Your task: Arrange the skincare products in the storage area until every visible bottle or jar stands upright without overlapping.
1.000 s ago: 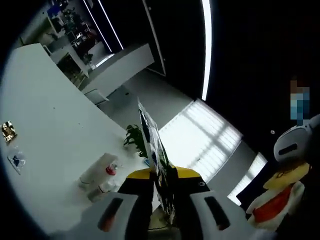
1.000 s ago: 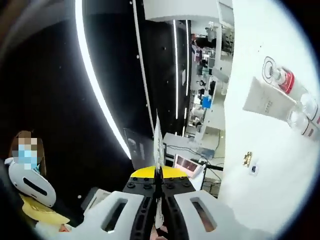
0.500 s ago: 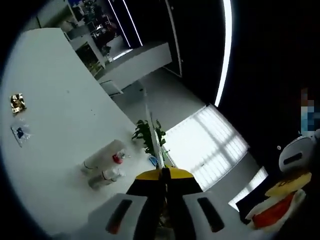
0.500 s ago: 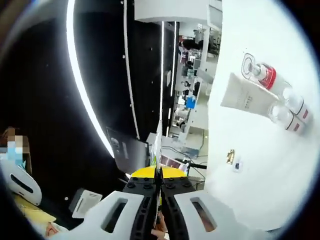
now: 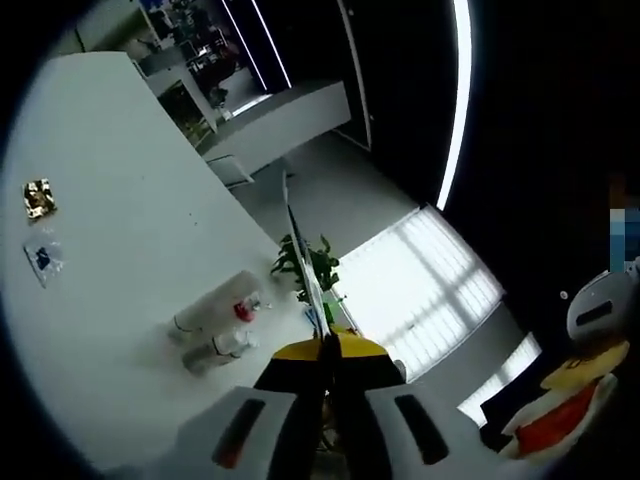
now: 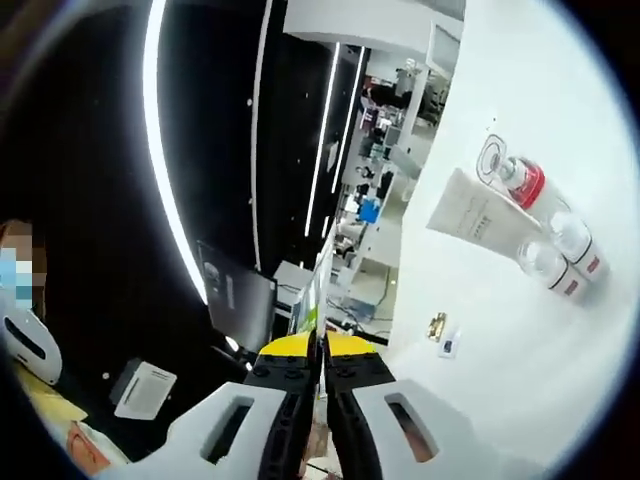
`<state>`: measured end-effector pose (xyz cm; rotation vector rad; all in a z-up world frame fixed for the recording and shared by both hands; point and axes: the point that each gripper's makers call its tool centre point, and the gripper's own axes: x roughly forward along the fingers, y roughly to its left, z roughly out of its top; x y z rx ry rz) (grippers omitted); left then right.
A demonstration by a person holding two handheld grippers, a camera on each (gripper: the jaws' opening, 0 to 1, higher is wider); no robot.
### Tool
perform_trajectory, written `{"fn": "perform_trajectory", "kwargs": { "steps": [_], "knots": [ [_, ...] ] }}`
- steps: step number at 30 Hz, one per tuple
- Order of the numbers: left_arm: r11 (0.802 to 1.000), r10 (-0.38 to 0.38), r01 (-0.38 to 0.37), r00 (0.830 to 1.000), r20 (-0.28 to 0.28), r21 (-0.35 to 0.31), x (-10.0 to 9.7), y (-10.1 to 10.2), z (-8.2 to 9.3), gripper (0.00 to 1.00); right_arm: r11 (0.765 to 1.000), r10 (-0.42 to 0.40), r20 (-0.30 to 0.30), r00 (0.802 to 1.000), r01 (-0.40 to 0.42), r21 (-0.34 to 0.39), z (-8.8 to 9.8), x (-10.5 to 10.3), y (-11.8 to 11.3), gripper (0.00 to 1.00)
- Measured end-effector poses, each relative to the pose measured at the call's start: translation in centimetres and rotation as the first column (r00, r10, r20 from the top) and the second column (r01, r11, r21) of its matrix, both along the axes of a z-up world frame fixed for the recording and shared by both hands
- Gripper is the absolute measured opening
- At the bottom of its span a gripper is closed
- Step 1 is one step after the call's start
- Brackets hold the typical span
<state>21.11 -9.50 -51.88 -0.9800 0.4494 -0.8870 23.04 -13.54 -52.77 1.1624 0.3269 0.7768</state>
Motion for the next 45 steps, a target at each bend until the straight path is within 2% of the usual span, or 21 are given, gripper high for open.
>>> {"fn": "perform_trajectory", "kwargs": {
  "steps": [3,7,16,21,26,32,45],
  "knots": [
    [1.000,0.009,-0.009,1.000,-0.017,-0.001,0.3,0.2,-0.7,0.00,0.999,-0.005,0.023,1.000,0.005,-0.032,-0.5,-0.2,-0.3,0.10],
    [1.000,0.021,-0.022,0.999,-0.050,-0.007,0.7,0.4,-1.7,0.00,0.991,0.007,0.061,0.998,0.001,-0.131,-1.4,-0.5,-0.7,0.20],
    [1.000,0.022,-0.023,0.995,-0.099,-0.016,1.4,0.1,-3.4,0.00,0.968,0.020,0.080,0.997,0.001,-0.252,-3.0,-0.6,-1.4,0.43],
    [1.000,0.029,-0.030,0.991,-0.133,-0.001,1.9,0.1,-4.8,0.00,0.943,0.039,0.097,0.995,-0.005,-0.333,-3.9,-1.0,-1.7,0.53],
    [1.000,0.031,-0.031,0.985,-0.170,0.008,2.3,-0.1,-6.2,0.00,0.907,0.044,0.121,0.992,0.011,-0.421,-5.0,-1.3,-2.5,0.62],
    [1.000,0.026,-0.023,0.979,-0.203,0.017,2.8,-0.6,-7.5,0.00,0.890,0.016,0.106,0.994,0.035,-0.455,-5.9,-1.2,-3.6,0.70],
    [0.998,0.033,-0.019,0.964,-0.264,0.057,4.1,0.0,-11.1,0.00,0.847,-0.017,0.086,0.996,0.060,-0.528,-8.1,-1.3,-5.4,0.83]
  ]
}}
